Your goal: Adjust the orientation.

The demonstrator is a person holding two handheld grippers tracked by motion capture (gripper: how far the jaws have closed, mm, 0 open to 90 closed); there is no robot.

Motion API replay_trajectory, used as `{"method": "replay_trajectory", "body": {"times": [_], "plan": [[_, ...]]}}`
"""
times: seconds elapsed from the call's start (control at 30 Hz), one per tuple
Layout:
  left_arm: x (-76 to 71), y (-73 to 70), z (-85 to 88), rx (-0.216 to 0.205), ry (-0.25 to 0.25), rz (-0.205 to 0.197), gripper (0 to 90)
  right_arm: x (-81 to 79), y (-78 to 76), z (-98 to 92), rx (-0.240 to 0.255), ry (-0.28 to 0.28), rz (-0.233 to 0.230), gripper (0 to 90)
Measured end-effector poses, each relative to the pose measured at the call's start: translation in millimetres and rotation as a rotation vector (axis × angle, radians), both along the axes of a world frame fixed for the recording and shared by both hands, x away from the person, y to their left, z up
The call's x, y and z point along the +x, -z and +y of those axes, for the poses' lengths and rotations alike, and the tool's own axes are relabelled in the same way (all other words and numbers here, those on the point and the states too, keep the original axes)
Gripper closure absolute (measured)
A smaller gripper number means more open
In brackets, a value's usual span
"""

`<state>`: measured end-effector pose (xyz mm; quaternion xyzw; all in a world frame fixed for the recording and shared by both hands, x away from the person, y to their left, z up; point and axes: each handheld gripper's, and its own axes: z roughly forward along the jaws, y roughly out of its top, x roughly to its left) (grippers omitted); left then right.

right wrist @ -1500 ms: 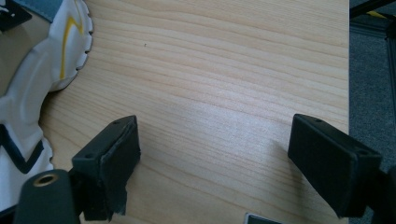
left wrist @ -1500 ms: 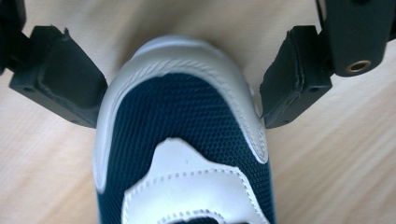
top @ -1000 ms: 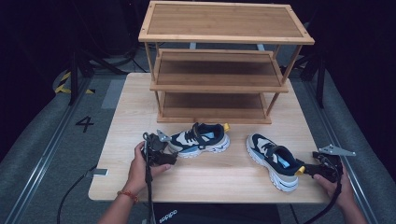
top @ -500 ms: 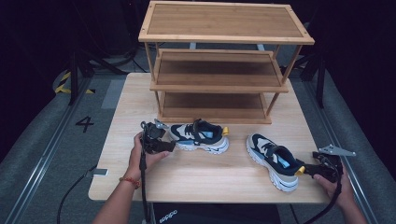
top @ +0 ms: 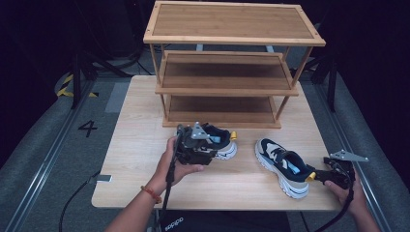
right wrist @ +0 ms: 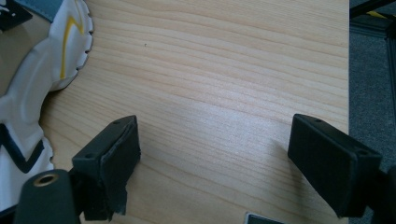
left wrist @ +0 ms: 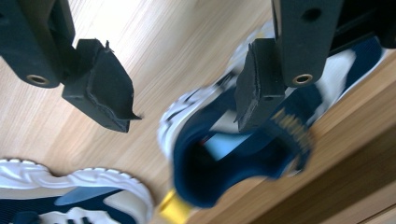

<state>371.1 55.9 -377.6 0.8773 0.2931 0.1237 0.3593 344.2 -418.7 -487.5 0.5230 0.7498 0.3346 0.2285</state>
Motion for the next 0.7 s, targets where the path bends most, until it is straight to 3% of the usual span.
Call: {"method": "replay_trajectory", "body": {"times": [0.2,0.33,0.37,0.43,0.53,0.7], "plan": [[14.0,5.3,-31.9,-0.018,0.024,0.019,40.2,-0.2,0.0,0.0,0.0,0.0,0.0,17.2],[28.0,12.7,-46.5,-0.006,-0.005,0.062,45.8,-0.2,0.0,0.0,0.0,0.0,0.001,17.2],[31.2,15.2,-50.9,0.009,-0.016,0.055,47.1,-0.2,0.0,0.0,0.0,0.0,0.001,17.2],[36.2,17.8,-54.2,0.023,-0.017,0.054,48.4,-0.2,0.0,0.0,0.0,0.0,0.001,17.2],[44.2,23.1,-52.4,-0.019,-0.015,0.077,56.4,-0.2,0.0,0.0,0.0,0.0,0.001,17.2],[50.9,31.1,-49.9,0.009,0.02,0.119,72.5,-0.2,0.0,0.0,0.0,0.0,0.0,17.2]]}}
